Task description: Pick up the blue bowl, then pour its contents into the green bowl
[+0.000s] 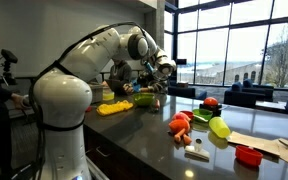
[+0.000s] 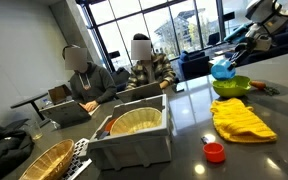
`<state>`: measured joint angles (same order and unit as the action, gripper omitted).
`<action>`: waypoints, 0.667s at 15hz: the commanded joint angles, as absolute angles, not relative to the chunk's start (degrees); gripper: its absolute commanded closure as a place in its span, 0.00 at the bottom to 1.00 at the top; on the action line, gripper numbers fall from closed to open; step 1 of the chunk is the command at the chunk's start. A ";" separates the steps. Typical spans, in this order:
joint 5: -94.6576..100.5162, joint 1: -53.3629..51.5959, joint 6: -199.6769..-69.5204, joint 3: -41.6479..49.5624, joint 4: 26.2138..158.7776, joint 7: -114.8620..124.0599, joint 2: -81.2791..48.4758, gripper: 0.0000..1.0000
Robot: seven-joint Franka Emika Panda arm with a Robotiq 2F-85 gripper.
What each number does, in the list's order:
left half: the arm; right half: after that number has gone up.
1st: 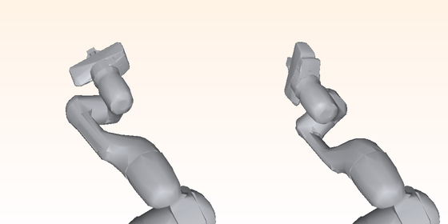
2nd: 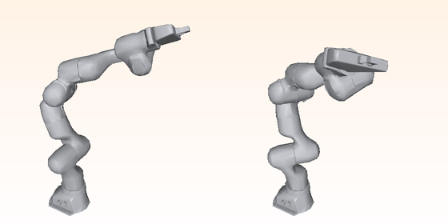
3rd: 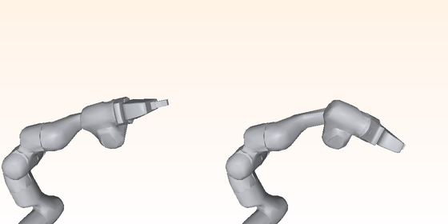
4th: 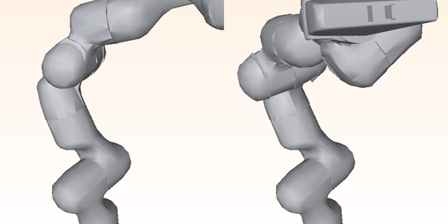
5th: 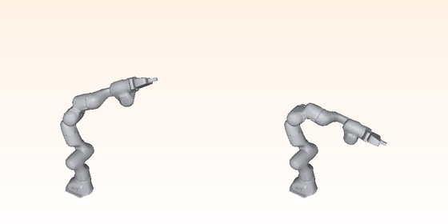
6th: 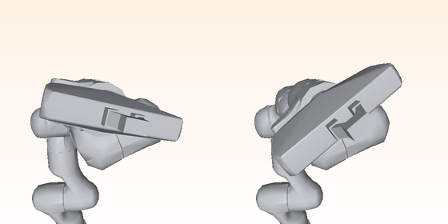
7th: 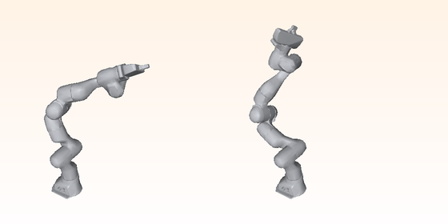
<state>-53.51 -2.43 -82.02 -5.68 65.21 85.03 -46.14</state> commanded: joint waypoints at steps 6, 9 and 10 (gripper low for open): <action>-59.11 -1.01 -80.67 -5.86 65.58 86.64 -47.02 0.99; -61.02 -0.60 -80.75 -5.76 66.09 86.84 -47.22 0.99; -61.55 -0.46 -80.73 -5.72 66.32 86.80 -47.13 0.99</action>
<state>-59.23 -1.37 -81.81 -5.64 65.59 85.90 -47.51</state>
